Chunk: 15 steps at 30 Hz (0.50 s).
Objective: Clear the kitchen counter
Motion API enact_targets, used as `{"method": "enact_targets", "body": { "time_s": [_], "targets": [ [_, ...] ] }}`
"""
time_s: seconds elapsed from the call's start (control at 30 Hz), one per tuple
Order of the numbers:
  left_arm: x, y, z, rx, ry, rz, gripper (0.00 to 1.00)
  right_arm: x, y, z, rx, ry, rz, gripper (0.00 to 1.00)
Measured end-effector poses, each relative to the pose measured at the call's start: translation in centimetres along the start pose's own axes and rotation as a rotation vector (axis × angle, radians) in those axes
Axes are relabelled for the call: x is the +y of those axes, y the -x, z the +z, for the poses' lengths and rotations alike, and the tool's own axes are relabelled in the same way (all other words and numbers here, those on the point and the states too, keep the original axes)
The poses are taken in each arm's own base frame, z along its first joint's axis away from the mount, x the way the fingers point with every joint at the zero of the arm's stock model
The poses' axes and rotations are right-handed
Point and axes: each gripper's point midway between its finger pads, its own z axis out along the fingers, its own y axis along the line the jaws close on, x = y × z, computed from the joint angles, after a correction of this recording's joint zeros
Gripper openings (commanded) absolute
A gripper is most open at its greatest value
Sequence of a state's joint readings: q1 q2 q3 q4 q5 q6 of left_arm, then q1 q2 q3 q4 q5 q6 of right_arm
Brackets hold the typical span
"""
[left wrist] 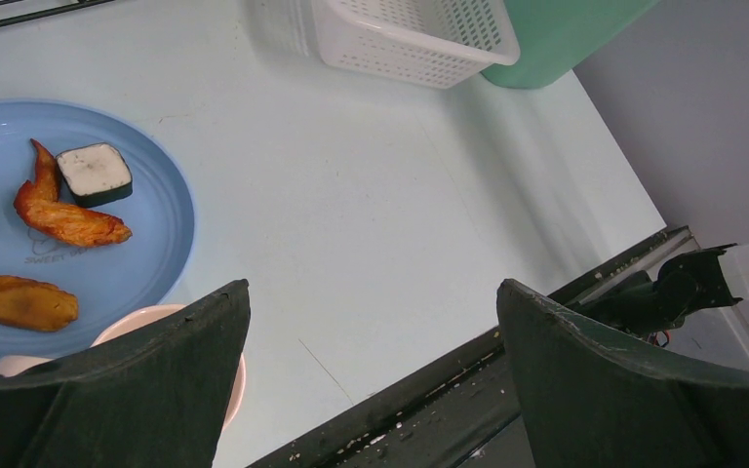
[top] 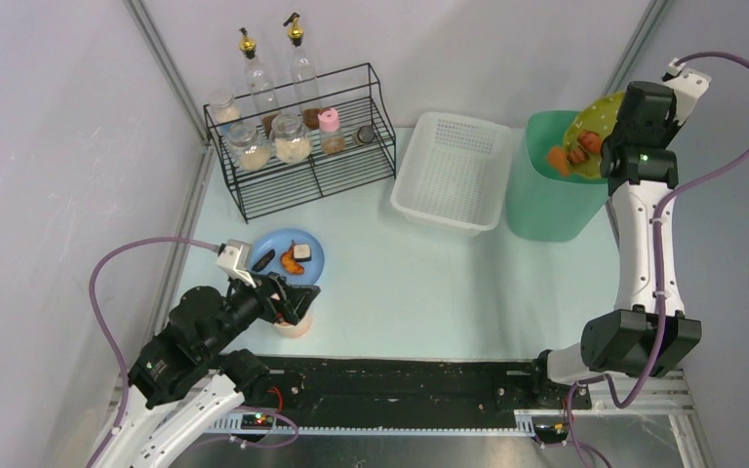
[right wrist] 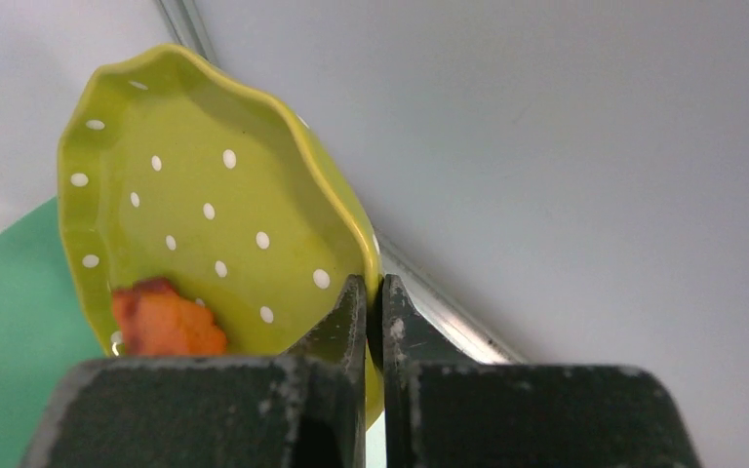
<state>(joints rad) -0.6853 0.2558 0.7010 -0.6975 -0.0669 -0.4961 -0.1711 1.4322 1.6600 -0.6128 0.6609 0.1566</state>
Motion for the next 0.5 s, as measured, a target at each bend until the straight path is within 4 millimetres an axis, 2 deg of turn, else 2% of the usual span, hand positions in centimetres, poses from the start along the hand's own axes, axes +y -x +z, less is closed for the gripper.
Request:
{"method": "enact_targets", "body": {
  "time_s": [0.27, 0.4, 0.5],
  "targets": [
    [0.0, 0.0, 0.0, 0.000, 0.000, 0.000, 1.00, 0.8, 1.0, 0.3, -0.104, -0.039, -0.134, 0.00],
    [0.0, 0.0, 0.0, 0.000, 0.000, 0.000, 1.00, 1.9, 1.4, 0.0, -0.166, -0.057, -0.241, 0.00],
    [0.0, 0.0, 0.0, 0.000, 0.000, 0.000, 1.00, 2.9, 2.4, -0.6, -0.233, -0.070, -0.308, 0.00]
  ]
}}
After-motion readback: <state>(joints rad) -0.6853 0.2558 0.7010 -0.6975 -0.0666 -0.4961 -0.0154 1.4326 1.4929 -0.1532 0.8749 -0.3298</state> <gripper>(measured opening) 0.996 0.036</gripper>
